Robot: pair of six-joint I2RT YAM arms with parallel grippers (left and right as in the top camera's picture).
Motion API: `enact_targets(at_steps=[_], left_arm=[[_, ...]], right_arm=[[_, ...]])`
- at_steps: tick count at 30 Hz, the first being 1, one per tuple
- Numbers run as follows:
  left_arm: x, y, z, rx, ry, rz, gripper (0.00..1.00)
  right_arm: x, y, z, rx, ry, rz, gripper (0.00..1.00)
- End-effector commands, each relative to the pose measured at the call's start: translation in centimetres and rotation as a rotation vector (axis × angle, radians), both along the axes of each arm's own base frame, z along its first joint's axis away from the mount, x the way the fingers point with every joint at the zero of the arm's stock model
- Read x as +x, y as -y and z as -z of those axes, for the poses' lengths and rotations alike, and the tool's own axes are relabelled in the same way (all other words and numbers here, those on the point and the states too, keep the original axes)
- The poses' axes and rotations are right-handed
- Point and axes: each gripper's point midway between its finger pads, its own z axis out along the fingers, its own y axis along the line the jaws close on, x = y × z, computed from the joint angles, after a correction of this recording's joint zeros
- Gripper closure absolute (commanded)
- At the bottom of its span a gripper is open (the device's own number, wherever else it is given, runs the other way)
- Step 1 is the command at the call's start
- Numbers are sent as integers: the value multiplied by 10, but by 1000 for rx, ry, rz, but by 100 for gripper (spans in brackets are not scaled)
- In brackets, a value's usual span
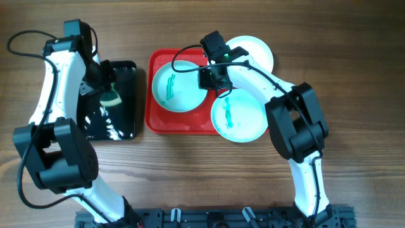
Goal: Clean dirty plates on tray and stack at the side
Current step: 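Carry the sponge with the left gripper over the held plate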
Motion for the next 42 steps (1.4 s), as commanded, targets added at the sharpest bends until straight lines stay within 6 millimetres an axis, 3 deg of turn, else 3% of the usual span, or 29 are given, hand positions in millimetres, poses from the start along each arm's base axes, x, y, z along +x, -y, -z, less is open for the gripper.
enact_targets(at_steps=[1, 16, 20, 29, 32, 37, 42], left_arm=[[-2, 3, -11, -5, 8, 48, 96], [2, 8, -10, -22, 22, 57, 96], [12, 33, -7, -54, 45, 115, 96], [36, 127, 11, -65, 107, 395, 96], [40, 150, 21, -68, 116, 447, 96], [50, 173, 35, -70, 146, 496, 96], [57, 177, 45, -70, 154, 500, 96]], right_arm=[[-8, 2, 20, -24, -42, -26, 96], [-16, -4, 19, 15, -69, -89, 96], [-16, -4, 18, 16, -69, -88, 96], [-15, -2, 18, 19, -70, -84, 96], [-15, -3, 18, 22, -72, -84, 96], [-18, -4, 17, 59, -99, -86, 96], [-16, 6, 12, 133, -138, -107, 95]])
